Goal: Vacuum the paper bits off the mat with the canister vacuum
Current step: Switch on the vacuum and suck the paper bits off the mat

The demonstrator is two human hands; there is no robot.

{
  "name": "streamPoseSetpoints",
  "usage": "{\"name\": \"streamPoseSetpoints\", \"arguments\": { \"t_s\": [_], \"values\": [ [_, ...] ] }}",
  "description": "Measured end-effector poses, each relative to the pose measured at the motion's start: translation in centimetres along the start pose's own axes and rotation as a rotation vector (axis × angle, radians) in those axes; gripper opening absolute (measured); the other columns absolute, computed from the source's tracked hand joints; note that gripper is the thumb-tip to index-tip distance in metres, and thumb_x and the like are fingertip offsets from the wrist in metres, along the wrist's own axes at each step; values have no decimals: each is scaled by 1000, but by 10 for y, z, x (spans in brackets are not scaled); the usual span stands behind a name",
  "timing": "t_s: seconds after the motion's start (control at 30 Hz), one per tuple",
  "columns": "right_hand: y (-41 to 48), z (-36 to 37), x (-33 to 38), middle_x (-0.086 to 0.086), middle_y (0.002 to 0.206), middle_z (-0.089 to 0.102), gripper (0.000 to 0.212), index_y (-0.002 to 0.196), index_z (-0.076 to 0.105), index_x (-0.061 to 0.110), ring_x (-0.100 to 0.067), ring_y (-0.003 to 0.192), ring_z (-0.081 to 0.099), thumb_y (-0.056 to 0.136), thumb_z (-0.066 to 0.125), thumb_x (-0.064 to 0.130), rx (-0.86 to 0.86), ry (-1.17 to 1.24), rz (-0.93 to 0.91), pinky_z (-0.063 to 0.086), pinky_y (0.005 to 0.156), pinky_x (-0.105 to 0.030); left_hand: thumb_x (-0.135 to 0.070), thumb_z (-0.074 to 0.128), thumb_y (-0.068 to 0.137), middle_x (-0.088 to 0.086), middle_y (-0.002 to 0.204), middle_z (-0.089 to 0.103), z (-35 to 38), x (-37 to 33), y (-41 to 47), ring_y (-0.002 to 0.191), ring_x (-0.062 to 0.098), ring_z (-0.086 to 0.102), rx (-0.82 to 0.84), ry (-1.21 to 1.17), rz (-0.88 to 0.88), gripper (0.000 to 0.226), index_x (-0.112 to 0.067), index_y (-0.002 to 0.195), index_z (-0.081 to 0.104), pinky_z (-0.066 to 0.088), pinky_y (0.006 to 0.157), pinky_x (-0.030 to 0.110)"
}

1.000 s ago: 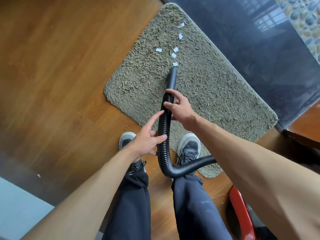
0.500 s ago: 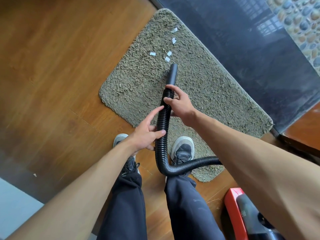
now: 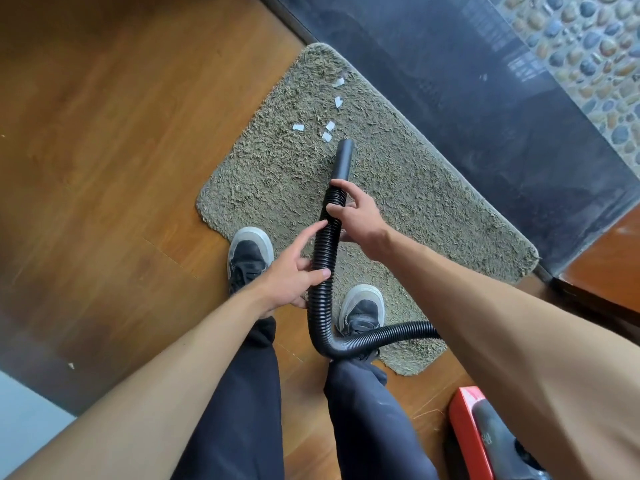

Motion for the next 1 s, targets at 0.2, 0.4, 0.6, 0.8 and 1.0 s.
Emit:
{"name": "streamPoseSetpoints", "arguments": {
  "t_s": [0.2, 0.4, 0.6, 0.8, 1.0],
  "values": [
    [8, 22, 10, -14, 102, 58, 51, 139, 47, 23, -25, 88, 63, 94, 52, 0, 15, -57, -3, 61, 69, -40, -8, 57, 98, 4, 109, 74, -22, 6, 1, 92, 17, 69, -1, -52, -7, 75, -64, 138, 29, 59, 76, 49],
    [13, 42, 17, -7, 96, 59, 51, 140, 46, 22, -18, 80, 64, 94, 53, 1, 10, -96, 10, 56, 55, -27, -6, 57, 97, 12, 114, 71, -42, 9, 1, 96, 22, 68, 7, -124, -33, 74, -62, 138, 31, 59, 76, 50],
    [18, 45, 21, -14, 105, 60, 50, 137, 49, 25, -26, 91, 64, 93, 54, 3, -45, -119, -20, 59, 80, -49, -5, 56, 98, 18, 116, 69, -50, 1, 3, 91, 21, 66, 41, -136, -29, 74, -62, 139, 31, 58, 72, 46],
    [21, 37, 33, -14, 103, 59, 51, 140, 47, 22, -24, 88, 64, 94, 53, 2, -69, -125, -36, 59, 79, -47, -5, 57, 97, 17, 110, 71, -51, -12, 11, 103, 31, 69, 59, -109, -18, 76, -61, 139, 30, 56, 81, 61],
    [32, 36, 44, -17, 106, 61, 50, 139, 47, 23, -26, 90, 65, 94, 55, 3, -62, -159, -54, 59, 80, -48, -5, 57, 97, 15, 109, 72, -55, -20, 19, 103, 31, 70, 50, -118, -10, 76, -60, 141, 28, 59, 77, 54]
  ]
}}
Point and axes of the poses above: each hand's wrist, its own y-axis towards the middle knuckle, its own z-axis out of the palm, x = y × z, the point moved 1 cm from there along y, towards the middle knuckle
